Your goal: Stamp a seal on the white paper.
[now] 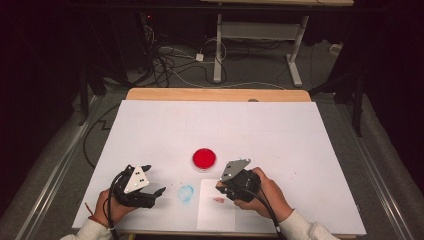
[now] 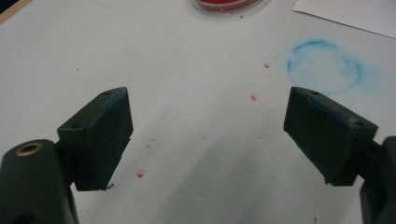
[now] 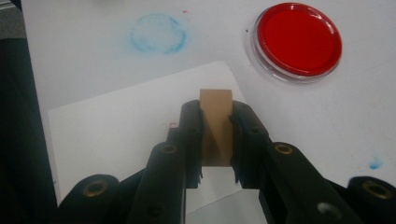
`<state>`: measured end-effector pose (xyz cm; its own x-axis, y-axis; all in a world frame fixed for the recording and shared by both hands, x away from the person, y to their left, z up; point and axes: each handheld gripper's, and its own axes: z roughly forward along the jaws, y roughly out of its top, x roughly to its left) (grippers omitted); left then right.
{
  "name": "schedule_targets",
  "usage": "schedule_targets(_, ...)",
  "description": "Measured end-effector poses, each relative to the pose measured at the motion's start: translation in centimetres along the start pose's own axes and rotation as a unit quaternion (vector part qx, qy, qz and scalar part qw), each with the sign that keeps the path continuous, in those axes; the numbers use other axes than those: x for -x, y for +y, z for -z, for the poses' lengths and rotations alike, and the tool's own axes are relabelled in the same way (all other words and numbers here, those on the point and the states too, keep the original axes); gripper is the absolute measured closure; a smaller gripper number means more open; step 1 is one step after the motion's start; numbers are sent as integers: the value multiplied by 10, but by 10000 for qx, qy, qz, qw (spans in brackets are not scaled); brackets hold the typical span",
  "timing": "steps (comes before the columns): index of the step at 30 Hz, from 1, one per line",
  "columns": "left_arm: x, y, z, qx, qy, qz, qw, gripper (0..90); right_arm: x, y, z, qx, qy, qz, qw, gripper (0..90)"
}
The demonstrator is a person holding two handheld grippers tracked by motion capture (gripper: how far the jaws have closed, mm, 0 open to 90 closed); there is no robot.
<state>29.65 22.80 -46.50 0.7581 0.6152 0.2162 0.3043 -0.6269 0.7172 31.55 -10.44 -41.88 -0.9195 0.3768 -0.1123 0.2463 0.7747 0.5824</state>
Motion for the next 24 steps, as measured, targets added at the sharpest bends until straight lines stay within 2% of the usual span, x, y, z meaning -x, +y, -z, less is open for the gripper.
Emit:
schedule_targets(6,-3,-3,2,13,25,-3,10000,150,7,2,0,44,-18,-30,10000,763)
schedule_targets(7,-2,-4,2,-1,4,45,10000,150,8,2,0,41,-26,-44,10000,763)
schedule_targets(11,-2,-4,3,42,34,1,10000,150,9,3,-2,49,-30,-45,10000,763)
schedule_targets(21,-2,-6,5,15,-6,67,10000,150,13,6,-2,106,-42,-21,9999,763)
schedule_targets(22,-3,-6,5,37,21,25,10000,150,13,7,-2,87,-57,-29,9999,763)
schedule_targets(24,-2,-7,6,39,2,88,10000,150,15,8,-3,114,-34,-6,9999,763)
